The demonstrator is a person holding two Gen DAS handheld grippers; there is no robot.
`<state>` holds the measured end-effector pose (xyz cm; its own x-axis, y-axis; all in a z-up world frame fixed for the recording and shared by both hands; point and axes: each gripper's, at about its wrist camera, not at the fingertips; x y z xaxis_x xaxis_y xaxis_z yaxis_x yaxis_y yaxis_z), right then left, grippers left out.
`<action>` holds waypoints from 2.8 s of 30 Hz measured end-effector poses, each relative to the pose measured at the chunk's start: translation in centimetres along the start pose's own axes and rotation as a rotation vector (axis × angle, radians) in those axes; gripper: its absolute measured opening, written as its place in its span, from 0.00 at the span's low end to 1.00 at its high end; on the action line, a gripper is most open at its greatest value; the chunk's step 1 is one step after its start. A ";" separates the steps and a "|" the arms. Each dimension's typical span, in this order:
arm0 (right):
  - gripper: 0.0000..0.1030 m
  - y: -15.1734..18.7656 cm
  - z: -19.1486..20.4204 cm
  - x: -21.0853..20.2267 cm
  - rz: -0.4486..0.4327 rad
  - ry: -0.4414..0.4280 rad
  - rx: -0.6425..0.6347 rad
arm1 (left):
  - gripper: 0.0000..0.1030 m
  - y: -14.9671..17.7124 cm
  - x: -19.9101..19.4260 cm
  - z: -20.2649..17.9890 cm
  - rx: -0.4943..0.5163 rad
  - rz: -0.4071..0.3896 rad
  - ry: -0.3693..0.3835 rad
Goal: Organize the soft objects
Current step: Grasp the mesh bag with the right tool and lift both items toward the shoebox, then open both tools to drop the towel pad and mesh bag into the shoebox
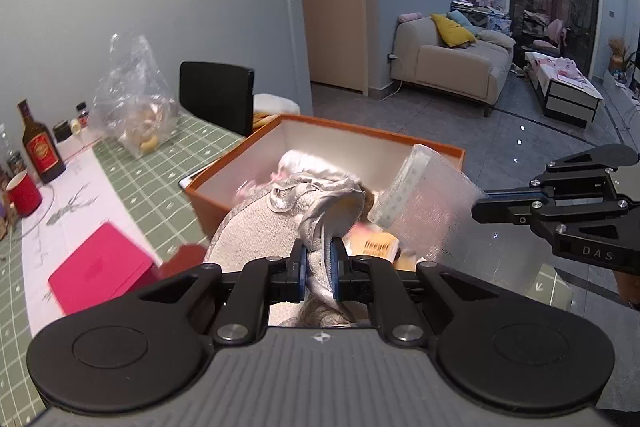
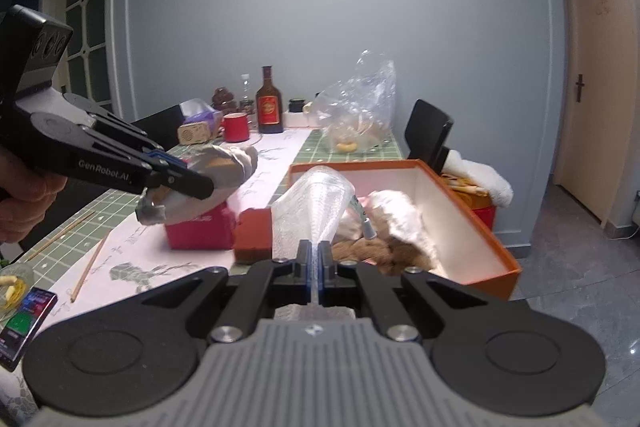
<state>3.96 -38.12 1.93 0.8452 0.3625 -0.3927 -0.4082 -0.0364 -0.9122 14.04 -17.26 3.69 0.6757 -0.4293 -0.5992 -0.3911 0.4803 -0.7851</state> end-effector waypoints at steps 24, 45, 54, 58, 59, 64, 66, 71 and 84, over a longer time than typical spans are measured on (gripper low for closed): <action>0.00 -4.7 -10.8 5.7 0.042 0.086 0.084 | 0.13 -5.5 8.2 -5.8 0.102 -0.022 -0.011; 0.00 -1.6 -12.6 13.0 0.212 0.065 0.134 | 0.14 -2.2 13.9 -7.0 0.120 0.169 0.018; 0.00 -0.5 -13.4 13.8 0.279 0.147 0.087 | 0.19 -1.7 15.2 -7.0 0.124 0.247 0.033; 0.01 0.1 -13.5 14.1 0.307 0.148 0.090 | 0.22 -1.4 15.3 -7.0 0.120 0.261 0.036; 0.03 0.3 -13.4 14.1 0.317 0.149 0.085 | 0.22 -1.4 15.3 -6.9 0.108 0.269 0.042; 0.13 0.7 -12.3 14.2 0.372 0.158 0.018 | 0.22 -1.2 15.5 -6.5 0.081 0.308 0.050; 0.22 0.9 -11.7 13.9 0.387 0.142 0.001 | 0.22 -0.9 15.2 -6.3 0.085 0.327 0.048; 0.23 1.7 -10.6 13.0 0.416 0.086 0.011 | 0.22 0.1 13.6 -6.5 0.131 0.335 0.068; 0.25 3.2 -7.4 11.0 0.437 0.009 0.045 | 0.24 1.9 10.9 -7.2 0.194 0.355 0.065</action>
<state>14.48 -41.15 -6.12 0.5924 0.3141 -0.7419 -0.7427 -0.1441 -0.6540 16.21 -26.52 -5.45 0.4769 -0.2554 -0.8410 -0.4638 0.7397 -0.4876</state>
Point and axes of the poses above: each gripper's, at about its wrist camera, not at the fingertips, and x roughly the way its jaws point, z to its left, y to its underside, and after that the axes turned 6 degrees about -y, right-handed
